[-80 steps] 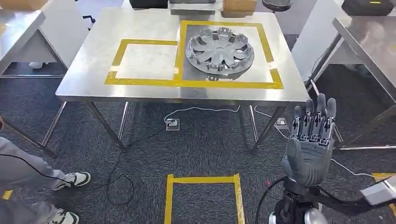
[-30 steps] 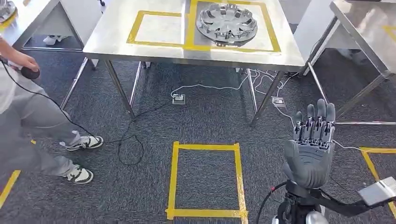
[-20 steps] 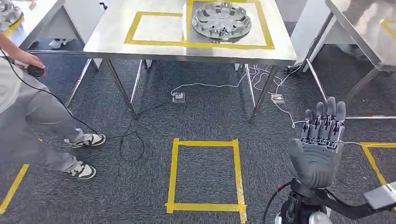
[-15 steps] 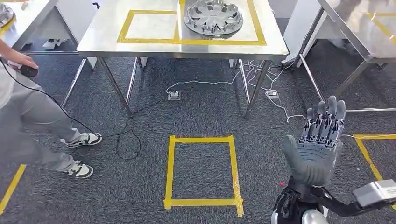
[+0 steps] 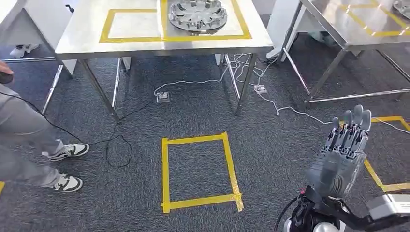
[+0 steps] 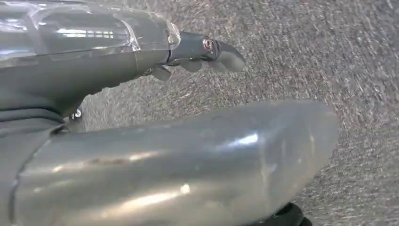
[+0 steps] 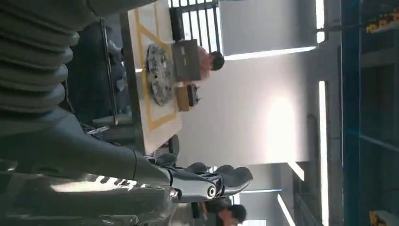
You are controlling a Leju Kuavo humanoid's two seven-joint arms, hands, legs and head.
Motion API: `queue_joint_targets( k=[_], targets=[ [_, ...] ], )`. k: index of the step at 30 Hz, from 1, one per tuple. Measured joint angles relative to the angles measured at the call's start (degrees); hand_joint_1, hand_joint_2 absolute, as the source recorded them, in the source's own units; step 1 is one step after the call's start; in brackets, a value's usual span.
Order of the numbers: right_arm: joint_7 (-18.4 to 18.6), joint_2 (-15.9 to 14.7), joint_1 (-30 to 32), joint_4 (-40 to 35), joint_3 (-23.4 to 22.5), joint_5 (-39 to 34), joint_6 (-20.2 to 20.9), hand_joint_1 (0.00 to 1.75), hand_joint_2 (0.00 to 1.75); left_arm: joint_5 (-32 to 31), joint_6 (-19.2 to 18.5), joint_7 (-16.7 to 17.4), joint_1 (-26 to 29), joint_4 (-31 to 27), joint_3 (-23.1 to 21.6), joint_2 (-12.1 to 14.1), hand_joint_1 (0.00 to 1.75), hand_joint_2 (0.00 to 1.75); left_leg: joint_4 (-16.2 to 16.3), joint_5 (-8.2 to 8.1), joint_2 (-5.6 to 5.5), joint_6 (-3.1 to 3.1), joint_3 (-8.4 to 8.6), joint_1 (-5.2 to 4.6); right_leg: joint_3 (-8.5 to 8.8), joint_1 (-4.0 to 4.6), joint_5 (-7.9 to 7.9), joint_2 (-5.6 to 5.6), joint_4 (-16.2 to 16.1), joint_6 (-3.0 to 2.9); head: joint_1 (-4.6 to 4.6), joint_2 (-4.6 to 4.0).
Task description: Take the parts from the cabinet and place them on the table.
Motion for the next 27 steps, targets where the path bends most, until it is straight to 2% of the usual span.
queue_joint_targets(
  k=[1,2,3,4,5,6,8,9,10,11,12,13,14,15,16,17,18,19,20,21,23,24,25,26,27],
  targets=[
    [0.07,0.13,0.0,-0.02,-0.04,0.04,0.0,0.0,0.0,-0.02,0.0,-0.09,-0.04,0.0,0.0,-0.02,0.0,0.0,0.01,0.11,0.69,-0.17,-0.09,0.01,2.47,-0.15,2.08,-0.26,-3.99,0.01,0.2,0.02],
    [0.07,0.22,0.0,-0.02,-0.07,0.07,0.0,0.0,0.0,-0.02,0.0,-0.11,-0.07,-0.02,0.0,-0.09,0.0,0.0,0.01,0.16,1.26,-0.25,-0.03,0.05,5.65,-0.16,4.36,-0.95,-9.41,-0.08,0.28,0.0],
    [0.06,0.28,-0.03,-0.04,-0.07,-0.02,0.0,0.0,0.0,-0.02,0.0,-0.13,-0.13,-0.02,0.0,-0.13,0.0,0.0,0.01,0.24,1.81,-0.43,0.07,0.06,8.93,-0.11,6.37,-2.59,-15.15,-0.28,0.39,0.02],
    [0.07,0.39,-0.15,-0.04,-0.07,-0.07,0.0,0.0,0.0,-0.02,0.02,-0.15,-0.17,-0.02,0.0,-0.11,0.0,0.0,0.07,0.23,2.34,-0.79,-0.02,-0.32,10.0,0.58,5.4,-5.2,-17.62,-0.53,0.63,0.02],
    [0.07,0.46,-0.18,-0.04,-0.07,-0.13,0.0,0.0,0.0,-0.04,0.02,-0.24,-0.17,-0.02,0.0,-0.15,0.0,0.0,0.1,0.41,2.7,-1.21,-0.23,-0.39,9.57,0.64,5.68,-4.5,-17.57,-1.52,0.68,0.02],
    [0.07,0.52,-0.03,-0.04,-0.09,-0.15,0.0,0.0,0.0,-0.02,0.02,-0.24,-0.16,-0.02,0.0,-0.15,0.0,0.0,0.09,0.43,3.32,-1.41,-0.17,-0.39,9.16,0.75,5.71,-4.03,-17.46,-1.81,0.46,0.02],
    [0.09,0.61,0.07,-0.04,-0.09,-0.2,0.0,0.0,0.0,-0.04,0.02,-0.24,-0.25,-0.02,0.0,-0.15,0.0,0.0,-0.1,0.51,4.59,-2.13,0.17,-0.24,8.72,0.94,5.96,-2.8,-17.53,-2.84,0.46,0.02],
    [0.09,0.78,0.16,-0.13,-0.09,-0.22,0.0,0.0,0.0,-0.04,0.02,-0.26,-0.36,-0.02,0.0,-0.13,0.0,0.0,0.37,-0.26,2.22,-2.67,-0.11,0.06,9.1,0.56,6.5,-2.45,-18.06,-3.52,0.33,0.0],
    [0.07,1.05,0.01,-0.18,-0.11,-0.22,0.0,0.0,0.0,-0.04,0.02,-0.28,-0.39,-0.02,0.0,-0.13,0.0,0.0,2.4,-2.18,-2.23,-2.62,-0.9,0.14,8.92,0.64,6.72,-1.95,-18.07,-4.0,0.0,0.02],
    [0.04,1.05,-0.08,-0.13,-0.11,-0.39,0.0,0.0,0.0,-0.04,0.02,-0.26,-0.3,-0.02,0.0,-0.13,0.0,0.0,6.6,-4.75,-3.22,-2.38,-2.71,-0.12,8.69,0.67,6.89,-1.41,-18.03,-4.31,-0.46,0.02],
    [-0.11,1.16,-0.02,-0.13,-0.09,-0.59,0.0,0.0,0.0,-0.04,0.02,-0.26,-0.14,-0.02,-0.02,-0.15,0.0,0.0,11.71,-7.11,-3.22,-2.27,-5.0,-0.27,8.52,0.94,6.99,-0.79,-17.99,-4.47,-1.03,0.02],
    [-0.33,1.31,0.0,-0.13,-0.09,-0.63,0.0,0.0,0.0,-0.04,0.02,-0.24,-0.01,-0.02,-0.02,-0.13,0.0,0.0,15.9,-8.61,-3.04,-2.16,-7.02,-0.34,8.34,1.2,7.07,-0.07,-17.91,-4.6,-1.36,0.0],
    [-0.48,1.4,0.0,-0.13,-0.09,-0.63,0.0,0.0,0.0,-0.07,0.0,-0.24,0.05,-0.02,-0.02,-0.09,0.0,0.0,18.16,-8.84,-2.78,-1.97,-8.22,-0.48,8.17,1.39,7.09,0.69,-17.75,-4.64,-1.49,0.02],
    [-0.55,1.46,0.02,-0.13,-0.09,-0.59,0.0,0.0,0.0,-0.13,0.0,-0.24,0.06,-0.02,-0.02,-0.07,0.0,0.0,17.59,-7.58,-2.59,-1.74,-8.05,-0.61,8.12,1.52,7.09,1.55,-17.55,-4.65,-1.75,0.0],
    [-0.57,1.53,0.0,-0.15,-0.09,-0.35,0.0,0.0,0.0,-0.2,0.0,-0.24,0.04,-0.02,-0.02,0.02,0.0,0.0,14.57,-5.16,-2.68,-1.47,-6.69,-0.63,8.11,1.62,7.01,2.38,-17.3,-4.73,-2.08,0.0],
    [-0.57,1.53,-0.02,-0.18,-0.09,0.07,0.0,0.0,0.0,-0.2,0.0,-0.26,0.02,-0.02,-0.02,0.04,0.0,0.0,9.65,-2.2,-3.27,-1.21,-4.35,-0.62,8.12,1.65,6.88,3.23,-17.01,-4.71,-2.21,0.02],
    [-0.59,1.59,-0.03,-0.18,-0.09,0.48,0.0,0.0,0.0,-0.2,0.0,-0.26,0.02,-0.02,-0.02,0.09,0.0,0.0,4.45,0.42,-5.56,-0.95,-1.98,-0.6,8.07,1.63,6.67,3.98,-16.63,-4.52,-2.27,0.02],
    [-0.61,1.66,-0.02,-0.17,-0.11,0.66,0.0,0.0,0.0,-0.2,0.0,-0.26,-0.01,-0.02,-0.02,0.2,0.0,0.0,2.84,-0.41,-9.65,-0.68,-1.24,-0.26,7.76,1.65,6.44,4.5,-16.26,-4.26,-2.23,0.02],
    [-0.63,1.68,-0.28,-0.22,-0.09,0.77,0.0,0.0,0.0,-0.2,0.0,-0.28,0.11,-0.04,-0.02,0.2,0.0,0.0,1.35,-0.6,-9.36,-1.01,-0.7,-0.05,7.16,1.56,6.22,5.42,-15.47,-3.95,-2.08,0.02],
    [-0.66,1.7,-0.22,-0.24,-0.11,1.2,0.0,0.0,0.0,-0.33,-0.02,-0.31,0.09,-0.04,-0.02,0.17,0.0,0.0,1.8,-0.61,-8.69,-1.02,-0.86,-0.4,6.75,1.23,6.49,6.19,-15.6,-3.51,-2.06,0.02],
    [-0.66,2.05,0.09,-0.59,-0.17,3.11,0.0,0.0,0.0,-0.33,0.0,-0.31,0.11,-0.02,-0.04,0.2,0.0,0.0,1.61,-0.46,-6.95,-0.63,-0.75,-0.57,6.29,0.95,6.93,8.1,-15.85,-2.74,-2.23,0.02],
    [-0.63,2.1,0.25,-0.99,-0.59,5.23,0.0,0.0,0.0,-0.28,0.0,-0.28,0.01,-0.04,-0.04,0.15,0.0,0.0,1.03,-0.21,-5.7,-0.29,-0.57,0.05,6.0,1.0,6.57,7.62,-15.39,-2.62,-2.3,0.0],
    [-0.66,2.49,0.47,-1.44,-1.18,7.86,-0.02,0.0,0.0,-0.28,0.0,-0.28,-0.04,0.0,-0.04,0.35,0.0,0.0,0.87,-0.21,-4.9,-0.11,-0.34,-0.03,5.38,1.36,5.5,4.28,-13.95,-2.16,-1.86,0.02],
    [-0.63,3.0,0.48,-1.82,-1.6,10.3,-0.02,0.0,0.0,-0.44,-0.02,-0.28,0.03,-0.02,-0.04,0.31,0.0,0.0,0.83,-0.29,-3.83,0.04,-0.2,-0.06,3.8,1.22,3.53,2.14,-10.7,-1.72,-1.0,0.02],
    [-0.48,3.47,0.59,-2.03,-2.03,12.36,-0.02,0.0,0.0,-0.65,-0.22,-0.11,0.11,0.0,-0.06,0.33,0.0,0.0,0.83,-0.36,-2.71,0.11,-0.19,-0.16,1.52,0.96,1.28,0.99,-6.08,-1.3,-0.64,0.0]
  ],
)
